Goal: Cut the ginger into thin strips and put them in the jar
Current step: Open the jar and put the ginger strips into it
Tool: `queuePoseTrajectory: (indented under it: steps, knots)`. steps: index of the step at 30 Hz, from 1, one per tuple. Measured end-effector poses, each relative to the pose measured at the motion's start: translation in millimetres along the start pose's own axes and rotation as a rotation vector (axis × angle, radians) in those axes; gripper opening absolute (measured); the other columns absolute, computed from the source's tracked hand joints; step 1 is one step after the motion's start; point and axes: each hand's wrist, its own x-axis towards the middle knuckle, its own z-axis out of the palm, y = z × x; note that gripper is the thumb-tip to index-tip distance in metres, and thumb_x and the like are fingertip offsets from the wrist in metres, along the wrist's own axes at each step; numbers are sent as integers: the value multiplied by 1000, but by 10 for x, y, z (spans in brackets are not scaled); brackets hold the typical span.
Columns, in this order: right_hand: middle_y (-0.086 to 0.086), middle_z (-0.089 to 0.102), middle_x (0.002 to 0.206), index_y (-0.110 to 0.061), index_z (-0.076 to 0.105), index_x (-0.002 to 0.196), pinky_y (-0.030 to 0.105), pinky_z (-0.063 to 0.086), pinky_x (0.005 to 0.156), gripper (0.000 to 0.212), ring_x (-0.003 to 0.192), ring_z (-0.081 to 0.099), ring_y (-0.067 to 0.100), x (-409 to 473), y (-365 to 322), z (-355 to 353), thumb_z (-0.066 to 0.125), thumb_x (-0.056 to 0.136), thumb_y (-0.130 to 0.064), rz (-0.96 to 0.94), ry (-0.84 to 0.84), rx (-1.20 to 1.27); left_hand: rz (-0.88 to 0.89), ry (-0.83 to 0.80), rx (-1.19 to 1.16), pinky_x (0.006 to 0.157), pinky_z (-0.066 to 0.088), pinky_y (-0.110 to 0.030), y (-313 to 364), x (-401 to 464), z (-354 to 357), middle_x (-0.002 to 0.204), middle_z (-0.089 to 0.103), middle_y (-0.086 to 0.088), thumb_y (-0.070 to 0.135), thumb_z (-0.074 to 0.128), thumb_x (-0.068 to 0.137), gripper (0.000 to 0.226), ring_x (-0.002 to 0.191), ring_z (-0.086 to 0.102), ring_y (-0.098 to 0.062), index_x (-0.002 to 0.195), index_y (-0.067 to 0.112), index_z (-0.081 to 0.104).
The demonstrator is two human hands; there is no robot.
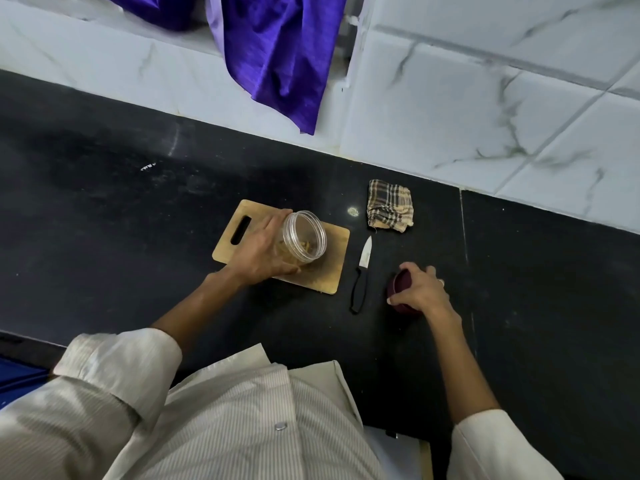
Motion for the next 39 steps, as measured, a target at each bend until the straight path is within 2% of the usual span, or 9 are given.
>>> queuePoseTrajectory:
  steps: [6,10,12,16,19,25,29,33,39]
  knots:
    - [5,32,133,-36,38,141,43,43,104,87,118,43,25,-57,-294,-103,88,70,-32,-254,79,400,-7,-27,-35,109,38,-41,-22,-21,-75,146,36,1,38,91,52,114,135,34,-18,145,20,26]
    - [-5,47,131,-38,45,137,42,55,93,75,121,51,20,-174,-618,-207,86,74,-35,-459,-26,663,11,-19,43,110,36,-36,16,-30,-117,144,39,-1,43,89,52,115,133,37,-19,145,16,27]
    - [-5,46,134,-41,45,136,43,59,87,72,121,52,22,-224,-771,-239,84,75,-39,-534,-99,651,12,-21,92,107,39,-40,28,-40,-143,143,39,0,55,82,49,116,131,39,-20,144,19,26]
    - [-7,42,138,-42,41,140,38,45,104,80,128,44,16,-241,-1024,-252,86,73,-39,-702,-117,430,18,-8,132,101,44,-44,51,-85,-185,139,42,0,52,81,52,111,129,39,-22,144,23,27]
    - [-2,41,141,-45,40,138,39,43,107,84,129,44,19,-223,-1132,-223,88,69,-42,-765,-169,340,32,-11,153,100,45,-47,33,-103,-183,138,42,0,60,74,51,108,129,39,-23,142,30,24]
    - [1,38,143,-45,40,136,38,44,107,82,132,43,20,-208,-1200,-162,89,71,-32,-800,-207,321,12,-47,170,97,47,-48,-3,-127,-188,138,39,1,65,71,48,109,129,38,-23,141,29,27]
    - [-2,37,142,-43,40,136,33,47,102,80,128,45,14,-235,-1206,-137,87,73,-27,-805,-254,361,4,-70,160,101,44,-50,12,-134,-221,144,35,-1,57,80,52,111,134,32,-24,145,26,26]
    - [-2,38,141,-40,40,138,36,48,103,81,127,46,15,-260,-1233,-104,87,74,-26,-795,-262,370,3,-93,170,103,41,-51,72,-134,-223,144,35,-2,53,83,55,111,136,28,-25,146,24,26]
    - [-1,48,134,-36,38,140,45,54,96,78,121,54,24,-240,-1289,-84,79,76,-50,-648,-245,342,33,-59,189,108,35,-51,122,-138,-198,141,38,-5,50,84,56,107,134,31,-27,144,21,30]
